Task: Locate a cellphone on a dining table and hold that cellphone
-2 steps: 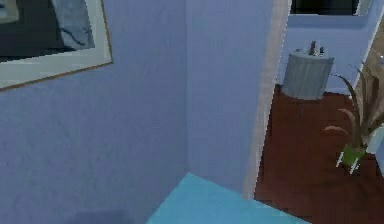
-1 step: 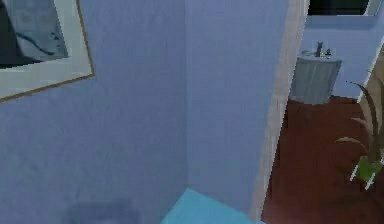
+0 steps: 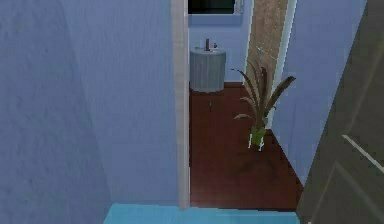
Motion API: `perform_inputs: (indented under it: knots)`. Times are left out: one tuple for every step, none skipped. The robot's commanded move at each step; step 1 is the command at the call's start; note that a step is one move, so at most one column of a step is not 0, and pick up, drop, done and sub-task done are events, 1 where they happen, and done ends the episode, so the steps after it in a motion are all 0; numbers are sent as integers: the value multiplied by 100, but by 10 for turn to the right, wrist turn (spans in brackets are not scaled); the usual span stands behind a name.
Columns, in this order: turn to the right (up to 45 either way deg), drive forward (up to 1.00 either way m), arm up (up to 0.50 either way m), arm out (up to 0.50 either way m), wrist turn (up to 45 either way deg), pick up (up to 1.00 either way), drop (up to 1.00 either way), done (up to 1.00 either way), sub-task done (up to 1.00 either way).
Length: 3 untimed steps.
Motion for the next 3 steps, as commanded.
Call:
perform_inputs:
  knots:
    - [30,0,0,0,0,0,0,0,0]
    - [0,75,0,0,0,0,0,0,0]
    - [390,0,0,0,0,0,0,0,0]
